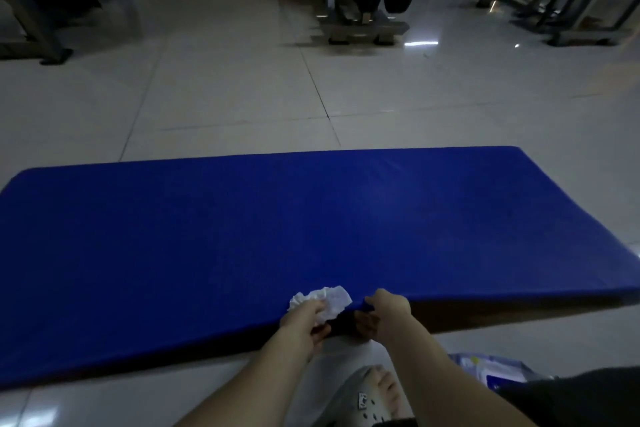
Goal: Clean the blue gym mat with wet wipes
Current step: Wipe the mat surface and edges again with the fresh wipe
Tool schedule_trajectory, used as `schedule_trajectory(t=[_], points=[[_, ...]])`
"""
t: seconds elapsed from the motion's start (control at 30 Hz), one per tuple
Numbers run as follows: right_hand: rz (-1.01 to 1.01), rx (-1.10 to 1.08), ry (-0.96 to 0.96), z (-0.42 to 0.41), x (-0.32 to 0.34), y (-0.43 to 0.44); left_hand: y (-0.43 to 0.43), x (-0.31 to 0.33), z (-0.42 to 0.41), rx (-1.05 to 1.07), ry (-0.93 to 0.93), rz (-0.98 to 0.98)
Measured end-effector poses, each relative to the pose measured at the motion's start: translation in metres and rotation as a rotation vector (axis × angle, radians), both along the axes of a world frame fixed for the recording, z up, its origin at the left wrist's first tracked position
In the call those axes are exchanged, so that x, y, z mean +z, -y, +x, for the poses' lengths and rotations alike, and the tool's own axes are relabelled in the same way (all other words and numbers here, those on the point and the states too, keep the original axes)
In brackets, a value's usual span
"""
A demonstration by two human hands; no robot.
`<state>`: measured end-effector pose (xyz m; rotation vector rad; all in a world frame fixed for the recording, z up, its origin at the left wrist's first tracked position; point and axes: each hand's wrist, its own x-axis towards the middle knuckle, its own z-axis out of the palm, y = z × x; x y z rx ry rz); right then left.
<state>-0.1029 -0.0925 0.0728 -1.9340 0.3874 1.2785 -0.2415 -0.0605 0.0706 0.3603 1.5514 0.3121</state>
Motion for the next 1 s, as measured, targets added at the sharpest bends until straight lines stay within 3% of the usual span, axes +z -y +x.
schedule_trajectory(t=[0.07, 0.13, 0.2, 0.3, 0.4, 0.6, 0.7, 0.83, 1.0], points=[[0.068, 0.084, 0.009, -0.003, 0.005, 0.002, 0.003, -0.004, -0.002, -0.169, -0.059, 0.106], [0.039, 0.253, 0.128, -0.004, 0.007, 0.007, 0.007, 0.001, -0.012, -0.333, -0.190, 0.183], [0.026, 0.442, 0.264, -0.011, 0.016, 0.001, 0.006, 0.015, -0.023, -0.370, -0.205, 0.206], [0.217, 0.415, 0.193, -0.035, 0.043, -0.003, -0.008, 0.039, -0.046, -0.527, -0.363, 0.405], [0.379, 0.693, 0.242, -0.071, 0.069, -0.014, -0.024, 0.073, -0.071, -0.675, -0.457, 0.606], [0.578, 0.930, 0.351, -0.138, 0.125, -0.036, -0.045, 0.120, -0.118, -0.579, -0.283, 0.719], [0.617, 0.926, 0.390, -0.158, 0.141, -0.048, -0.059, 0.132, -0.147, -0.416, -0.351, 0.722], [0.688, 0.861, 0.347, -0.174, 0.158, -0.057, -0.070, 0.149, -0.185, -0.384, -0.071, 0.570], [0.603, 0.847, 0.322, -0.179, 0.173, -0.052, -0.087, 0.162, -0.201, -0.306, 0.104, 0.720]])
